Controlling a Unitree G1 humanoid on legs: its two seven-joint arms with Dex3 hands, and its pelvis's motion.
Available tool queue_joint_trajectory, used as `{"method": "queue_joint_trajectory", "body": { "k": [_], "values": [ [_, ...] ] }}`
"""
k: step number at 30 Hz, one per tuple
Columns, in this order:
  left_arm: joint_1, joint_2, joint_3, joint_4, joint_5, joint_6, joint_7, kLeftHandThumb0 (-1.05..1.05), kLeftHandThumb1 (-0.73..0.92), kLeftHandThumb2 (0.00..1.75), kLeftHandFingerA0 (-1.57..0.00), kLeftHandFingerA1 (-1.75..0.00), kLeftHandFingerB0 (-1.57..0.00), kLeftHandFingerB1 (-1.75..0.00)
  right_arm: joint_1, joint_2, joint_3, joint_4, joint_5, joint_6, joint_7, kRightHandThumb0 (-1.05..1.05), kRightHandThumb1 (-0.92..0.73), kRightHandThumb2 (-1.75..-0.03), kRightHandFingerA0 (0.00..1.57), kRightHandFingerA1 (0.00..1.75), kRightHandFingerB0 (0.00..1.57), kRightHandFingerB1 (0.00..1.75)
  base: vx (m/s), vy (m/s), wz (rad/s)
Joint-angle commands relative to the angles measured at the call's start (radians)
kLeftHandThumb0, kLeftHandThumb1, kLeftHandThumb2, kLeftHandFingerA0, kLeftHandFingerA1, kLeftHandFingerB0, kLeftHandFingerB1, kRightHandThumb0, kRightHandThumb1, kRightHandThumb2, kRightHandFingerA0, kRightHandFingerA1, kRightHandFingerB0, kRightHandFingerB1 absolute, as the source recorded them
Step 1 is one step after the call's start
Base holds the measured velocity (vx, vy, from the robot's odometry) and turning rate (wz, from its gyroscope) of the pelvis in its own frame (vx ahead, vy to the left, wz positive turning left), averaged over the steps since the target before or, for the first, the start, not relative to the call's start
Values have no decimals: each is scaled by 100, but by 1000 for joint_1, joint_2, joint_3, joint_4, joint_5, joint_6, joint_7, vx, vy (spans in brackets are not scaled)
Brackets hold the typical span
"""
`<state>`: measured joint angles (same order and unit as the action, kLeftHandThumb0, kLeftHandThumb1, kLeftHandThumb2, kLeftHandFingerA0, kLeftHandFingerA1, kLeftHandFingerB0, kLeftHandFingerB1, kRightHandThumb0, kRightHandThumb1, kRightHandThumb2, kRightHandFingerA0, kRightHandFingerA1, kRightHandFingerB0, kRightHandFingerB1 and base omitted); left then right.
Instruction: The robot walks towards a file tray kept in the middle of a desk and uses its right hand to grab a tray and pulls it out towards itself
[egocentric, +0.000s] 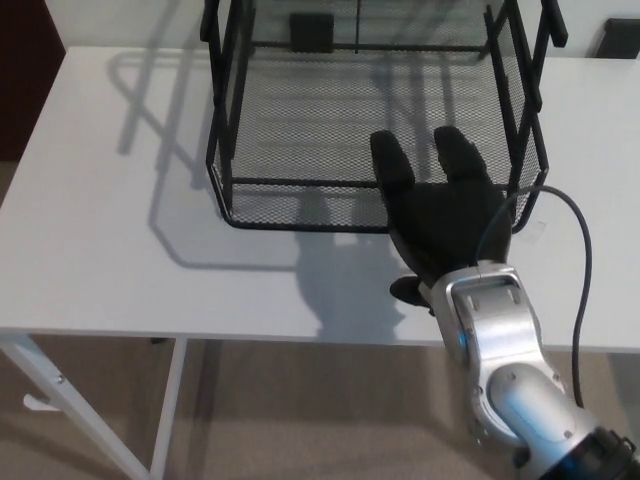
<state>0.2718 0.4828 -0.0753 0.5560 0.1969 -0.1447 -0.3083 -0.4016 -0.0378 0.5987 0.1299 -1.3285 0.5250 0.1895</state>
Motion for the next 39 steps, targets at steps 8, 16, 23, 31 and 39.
{"method": "queue_joint_trajectory", "body": {
  "k": [8, 16, 23, 31, 39],
  "values": [
    [-8, 22, -1, 26, 4, 3, -5, -47, 36, 54, -75, -68, -42, -63, 191, -63, 84, -299, -5, -46, 54, -69, -43, -74, 0, 3, 0, 0, 0, 0, 0],
    [-2, 30, -5, 31, 7, -16, -1, -51, 37, 54, -77, -67, -42, -63, 334, -91, 121, -466, -44, -70, 52, -66, -41, -72, 0, 3, 0, 0, 0, 0, 0],
    [1, 35, -9, 15, 13, -11, -3, -51, 38, 54, -78, -68, -41, -64, 451, -101, 131, -498, -49, -93, 8, -66, -41, -72, 0, 4, 0, 0, 0, 0, 0],
    [-23, 32, -15, 52, 16, -20, 6, -50, 37, 53, -78, -67, -43, -64, 545, -114, 105, -483, -32, -129, -69, -65, -41, -72, 0, 4, 0, 5, 0, 0, 0],
    [-14, 35, -14, 33, 15, -9, 1, -52, 26, 75, -74, -74, -42, -67, 640, -137, 122, -589, -83, -177, -101, -65, -41, -73, 0, 6, 3, 9, 0, 0, 0]
  ]
}}
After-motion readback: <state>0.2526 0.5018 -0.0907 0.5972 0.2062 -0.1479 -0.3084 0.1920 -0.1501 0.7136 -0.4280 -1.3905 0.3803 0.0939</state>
